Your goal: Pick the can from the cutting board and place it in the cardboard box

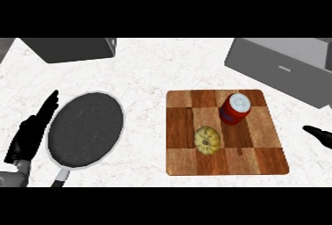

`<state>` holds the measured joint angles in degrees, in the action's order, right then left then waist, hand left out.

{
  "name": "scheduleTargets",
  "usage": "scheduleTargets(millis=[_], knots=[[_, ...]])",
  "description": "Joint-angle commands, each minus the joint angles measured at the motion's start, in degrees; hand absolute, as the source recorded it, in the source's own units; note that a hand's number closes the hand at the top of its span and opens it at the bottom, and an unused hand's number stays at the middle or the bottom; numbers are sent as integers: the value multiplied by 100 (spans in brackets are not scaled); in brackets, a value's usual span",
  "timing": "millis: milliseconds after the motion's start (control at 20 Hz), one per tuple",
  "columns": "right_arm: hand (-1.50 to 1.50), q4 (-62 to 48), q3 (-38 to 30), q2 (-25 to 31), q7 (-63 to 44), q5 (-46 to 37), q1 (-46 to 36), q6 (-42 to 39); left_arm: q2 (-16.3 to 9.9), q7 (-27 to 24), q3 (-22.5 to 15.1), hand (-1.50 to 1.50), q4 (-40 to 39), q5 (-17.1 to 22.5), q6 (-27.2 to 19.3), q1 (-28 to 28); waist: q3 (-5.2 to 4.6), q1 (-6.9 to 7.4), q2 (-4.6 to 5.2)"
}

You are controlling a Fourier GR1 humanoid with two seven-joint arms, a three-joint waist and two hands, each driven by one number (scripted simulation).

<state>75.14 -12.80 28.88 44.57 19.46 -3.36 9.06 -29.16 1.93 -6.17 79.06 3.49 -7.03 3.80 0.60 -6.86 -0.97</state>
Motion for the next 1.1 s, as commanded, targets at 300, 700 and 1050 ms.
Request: scheduleTargets(millis=[300,700,1050], knots=[[-150,390,-300,-269,2453,-1892,2377,1236,494,-487,-443,0,-98,-448,-227,45,-71,383,83],[-150,3366,331,-576,60,-3272,4334,1830,541,-379,-409,0,-201,-460,-36,310,-86,540,97],[-150,4941,993,-903,-2101,-5203,5114,2054,725,-218,-424,0,-409,-651,-109,703,-79,633,128]])
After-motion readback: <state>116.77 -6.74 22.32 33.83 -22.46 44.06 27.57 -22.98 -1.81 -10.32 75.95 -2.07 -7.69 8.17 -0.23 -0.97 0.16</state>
